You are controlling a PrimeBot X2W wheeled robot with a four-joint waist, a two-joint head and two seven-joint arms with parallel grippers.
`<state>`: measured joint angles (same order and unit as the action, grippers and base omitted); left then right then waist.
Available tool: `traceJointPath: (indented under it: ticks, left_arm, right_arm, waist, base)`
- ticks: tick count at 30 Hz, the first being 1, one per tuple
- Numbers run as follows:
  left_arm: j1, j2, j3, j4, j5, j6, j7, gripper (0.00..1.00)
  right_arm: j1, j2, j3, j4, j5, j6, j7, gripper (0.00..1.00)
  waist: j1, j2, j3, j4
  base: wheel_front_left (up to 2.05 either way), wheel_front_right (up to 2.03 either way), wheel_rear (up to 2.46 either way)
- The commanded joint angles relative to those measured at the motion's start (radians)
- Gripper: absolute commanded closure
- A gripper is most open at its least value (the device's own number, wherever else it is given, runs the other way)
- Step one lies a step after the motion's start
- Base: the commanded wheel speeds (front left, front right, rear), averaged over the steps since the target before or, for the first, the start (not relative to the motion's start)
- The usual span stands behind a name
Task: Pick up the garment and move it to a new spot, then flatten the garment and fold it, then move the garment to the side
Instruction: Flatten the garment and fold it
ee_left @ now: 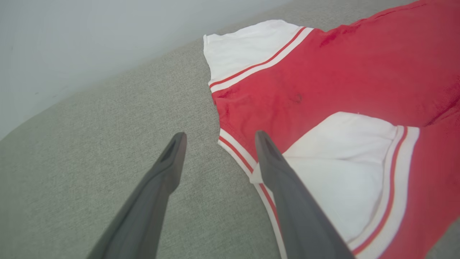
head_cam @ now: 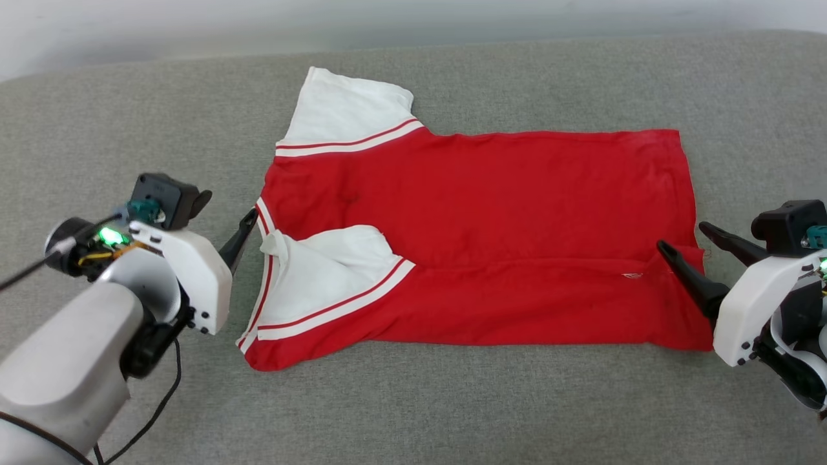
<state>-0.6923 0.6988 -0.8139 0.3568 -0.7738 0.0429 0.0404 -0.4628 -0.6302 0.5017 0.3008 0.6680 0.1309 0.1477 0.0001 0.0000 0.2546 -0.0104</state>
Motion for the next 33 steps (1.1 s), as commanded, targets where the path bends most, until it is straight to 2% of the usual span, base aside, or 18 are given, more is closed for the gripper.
traceJointPath:
  ticks: [1, 9, 14, 22, 26, 30, 31, 32, 33]
  left_arm:
    - [-0.024, 0.016, -0.003, -0.023, -0.009, -0.012, 0.043, 0.00]
    - [-0.084, 0.093, -0.036, -0.162, -0.178, -0.077, 0.456, 0.00]
    - [-0.071, 0.118, -0.065, -0.188, -0.281, -0.074, 0.658, 0.00]
    - [-0.034, 0.112, -0.109, -0.150, -0.345, -0.065, 0.790, 0.00]
    - [-0.012, 0.101, -0.136, -0.101, -0.347, -0.073, 0.815, 0.00]
    - [0.016, 0.086, -0.170, -0.065, -0.342, -0.100, 0.823, 0.00]
    - [0.017, 0.083, -0.171, -0.059, -0.341, -0.106, 0.816, 0.59]
    - [0.018, 0.080, -0.170, -0.054, -0.343, -0.111, 0.810, 1.00]
    - [0.016, 0.079, -0.168, -0.052, -0.344, -0.116, 0.803, 1.00]
  right_arm:
    - [0.013, -0.004, -0.010, -0.013, -0.005, 0.000, 0.000, 0.00]
    - [0.038, -0.009, -0.042, -0.067, -0.025, -0.001, 0.041, 0.00]
    - [0.043, 0.004, -0.038, -0.088, -0.029, 0.000, 0.073, 0.00]
    - [0.027, 0.011, -0.021, -0.089, -0.020, -0.001, 0.106, 0.00]
    - [0.006, 0.017, -0.008, -0.080, -0.015, 0.000, 0.114, 0.00]
    - [-0.012, 0.016, 0.001, -0.074, -0.006, -0.001, 0.104, 0.00]
    - [-0.020, 0.011, 0.000, -0.075, -0.007, 0.000, 0.099, 0.00]
    - [-0.026, 0.005, 0.000, -0.076, -0.006, -0.001, 0.099, 0.00]
    - [-0.032, -0.003, 0.001, -0.078, -0.008, -0.001, 0.102, 0.00]
  waist:
    - [-0.0001, 0.0000, -0.010, 0.008]
    - [-0.0001, 0.0000, -0.019, 0.010]
    - [-0.0001, 0.0000, -0.013, -0.008]
    - [-0.0001, 0.0000, 0.006, -0.042]
    - [-0.0001, 0.0000, 0.020, -0.062]
    - [-0.0001, 0.0000, 0.022, -0.071]
    - [-0.0001, 0.0000, 0.020, -0.073]
    - [-0.0001, 0.0000, 0.017, -0.072]
    - [-0.0001, 0.0000, 0.012, -0.071]
  base:
    - [0.00, 0.00, 0.00]
    - [0.00, 0.00, 0.00]
    - [0.00, 0.00, 0.00]
    - [0.00, 0.00, 0.00]
    - [0.00, 0.00, 0.00]
    - [0.00, 0.00, 0.00]
    - [0.00, 0.00, 0.00]
    - [0.00, 0.00, 0.00]
    - [0.00, 0.00, 0.00]
